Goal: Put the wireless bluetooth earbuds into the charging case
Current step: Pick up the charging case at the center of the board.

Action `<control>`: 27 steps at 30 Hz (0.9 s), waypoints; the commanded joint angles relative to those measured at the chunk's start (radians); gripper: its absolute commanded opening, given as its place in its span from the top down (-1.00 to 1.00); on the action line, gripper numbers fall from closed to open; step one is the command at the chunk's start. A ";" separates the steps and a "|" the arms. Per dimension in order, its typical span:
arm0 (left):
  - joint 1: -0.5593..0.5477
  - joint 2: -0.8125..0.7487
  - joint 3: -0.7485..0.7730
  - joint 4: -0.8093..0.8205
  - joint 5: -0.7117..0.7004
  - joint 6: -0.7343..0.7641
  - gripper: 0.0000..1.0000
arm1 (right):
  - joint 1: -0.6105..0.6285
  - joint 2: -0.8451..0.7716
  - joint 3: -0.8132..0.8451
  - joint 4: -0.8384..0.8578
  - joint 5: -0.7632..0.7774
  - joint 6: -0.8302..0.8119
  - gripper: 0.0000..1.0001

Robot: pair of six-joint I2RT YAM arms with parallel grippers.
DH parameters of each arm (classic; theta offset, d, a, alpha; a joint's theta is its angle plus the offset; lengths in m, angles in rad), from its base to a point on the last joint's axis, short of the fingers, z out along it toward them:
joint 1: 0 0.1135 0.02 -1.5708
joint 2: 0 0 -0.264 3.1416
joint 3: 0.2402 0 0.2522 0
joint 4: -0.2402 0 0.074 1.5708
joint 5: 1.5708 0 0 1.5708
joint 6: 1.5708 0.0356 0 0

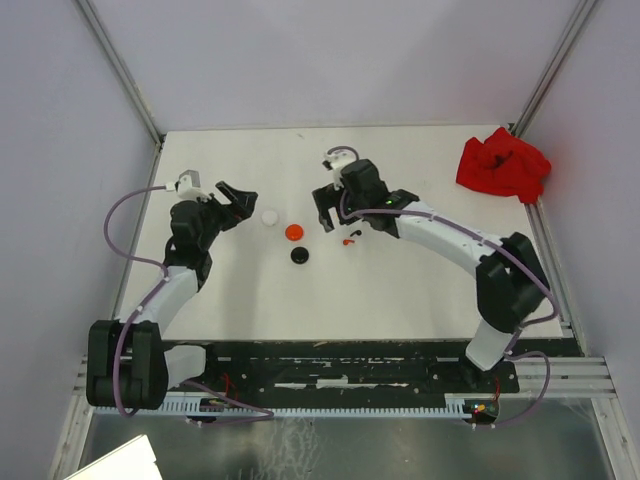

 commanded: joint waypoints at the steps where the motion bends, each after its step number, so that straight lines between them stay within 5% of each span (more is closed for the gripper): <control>1: -0.002 -0.058 0.068 -0.148 -0.135 0.076 -0.97 | 0.088 0.131 0.158 -0.024 0.105 -0.041 -0.96; 18: -0.001 -0.092 0.123 -0.350 -0.279 0.085 -0.90 | 0.184 0.620 0.752 -0.210 0.172 -0.019 -0.91; 27: 0.001 -0.166 0.117 -0.419 -0.394 0.049 -0.85 | 0.216 0.768 0.927 -0.234 0.161 0.020 -0.89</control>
